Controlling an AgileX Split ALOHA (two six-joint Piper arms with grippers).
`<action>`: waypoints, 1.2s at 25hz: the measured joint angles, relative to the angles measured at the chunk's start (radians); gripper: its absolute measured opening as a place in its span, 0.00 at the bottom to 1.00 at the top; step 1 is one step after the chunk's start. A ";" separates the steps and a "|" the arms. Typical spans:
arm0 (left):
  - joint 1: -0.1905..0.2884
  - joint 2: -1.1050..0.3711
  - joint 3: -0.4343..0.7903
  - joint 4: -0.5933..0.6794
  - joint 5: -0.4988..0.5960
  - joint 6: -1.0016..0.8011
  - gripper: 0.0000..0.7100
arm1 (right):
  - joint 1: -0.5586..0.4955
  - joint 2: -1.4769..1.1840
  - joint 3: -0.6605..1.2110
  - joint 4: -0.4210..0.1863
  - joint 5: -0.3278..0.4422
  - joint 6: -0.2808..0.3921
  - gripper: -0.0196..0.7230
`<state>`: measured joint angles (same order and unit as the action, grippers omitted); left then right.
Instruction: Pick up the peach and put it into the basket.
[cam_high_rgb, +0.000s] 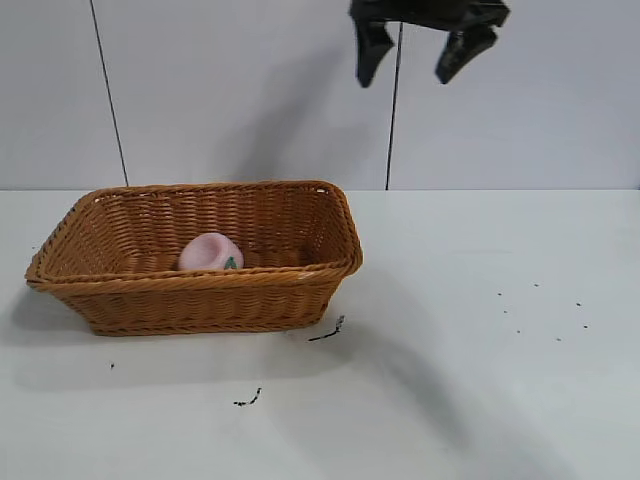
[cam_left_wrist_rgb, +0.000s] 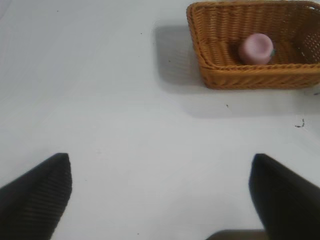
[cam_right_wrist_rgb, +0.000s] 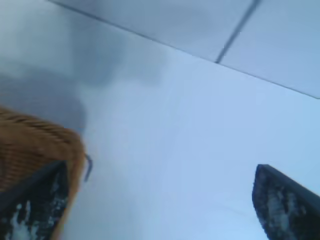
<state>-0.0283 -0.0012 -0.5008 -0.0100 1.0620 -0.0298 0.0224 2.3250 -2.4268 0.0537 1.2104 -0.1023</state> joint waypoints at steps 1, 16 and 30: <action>0.000 0.000 0.000 0.000 0.000 0.000 0.98 | -0.011 -0.008 0.014 0.000 0.000 0.000 0.96; 0.000 0.000 0.000 0.000 0.000 0.000 0.98 | -0.024 -0.530 0.613 0.010 -0.001 0.010 0.96; 0.000 0.000 0.000 0.000 0.000 0.000 0.98 | -0.024 -1.457 1.604 0.009 -0.113 0.016 0.96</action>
<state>-0.0283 -0.0012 -0.5008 -0.0100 1.0620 -0.0298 -0.0020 0.8679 -0.8232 0.0627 1.0979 -0.0862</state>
